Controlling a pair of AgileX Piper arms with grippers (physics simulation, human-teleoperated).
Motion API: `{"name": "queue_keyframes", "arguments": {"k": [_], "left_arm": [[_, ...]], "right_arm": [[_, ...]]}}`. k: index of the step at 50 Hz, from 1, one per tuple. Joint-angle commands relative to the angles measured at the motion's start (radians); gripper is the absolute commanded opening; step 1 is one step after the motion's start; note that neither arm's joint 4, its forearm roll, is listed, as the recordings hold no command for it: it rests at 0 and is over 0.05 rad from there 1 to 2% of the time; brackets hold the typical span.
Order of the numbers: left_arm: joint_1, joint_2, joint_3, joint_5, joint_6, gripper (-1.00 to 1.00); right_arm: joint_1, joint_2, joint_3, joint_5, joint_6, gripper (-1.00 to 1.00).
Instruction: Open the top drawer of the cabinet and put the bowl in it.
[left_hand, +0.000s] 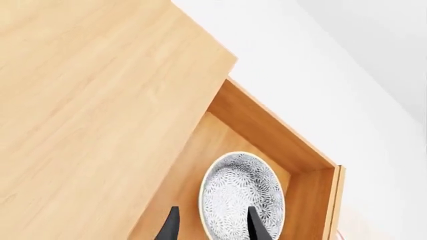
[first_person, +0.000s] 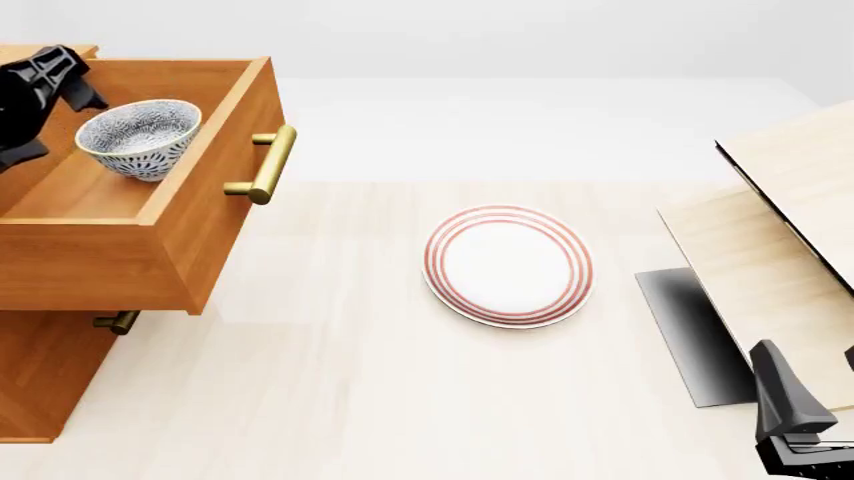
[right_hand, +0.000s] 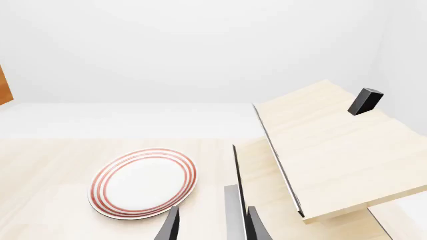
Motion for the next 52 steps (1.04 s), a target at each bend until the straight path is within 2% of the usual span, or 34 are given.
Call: {"name": "queue_keyframes", "arguments": {"k": [1, 19, 32, 52], "left_arm": [[-0.005, -0.037, -0.037, 0.063, 0.019, 1.00], [-0.027, -0.128, -0.078, 0.163, 0.029, 1.00], [-0.036, -0.196, -0.138, 0.262, 0.053, 1.00], [-0.104, -0.292, -0.270, 0.440, 0.089, 1.00]], "right_arm": [[0.000, -0.004, 0.001, 0.003, 0.000, 1.00], [0.000, -0.004, 0.001, 0.003, 0.000, 1.00], [0.000, -0.004, 0.001, 0.003, 0.000, 1.00], [0.000, -0.004, 0.001, 0.003, 0.000, 1.00]]}}
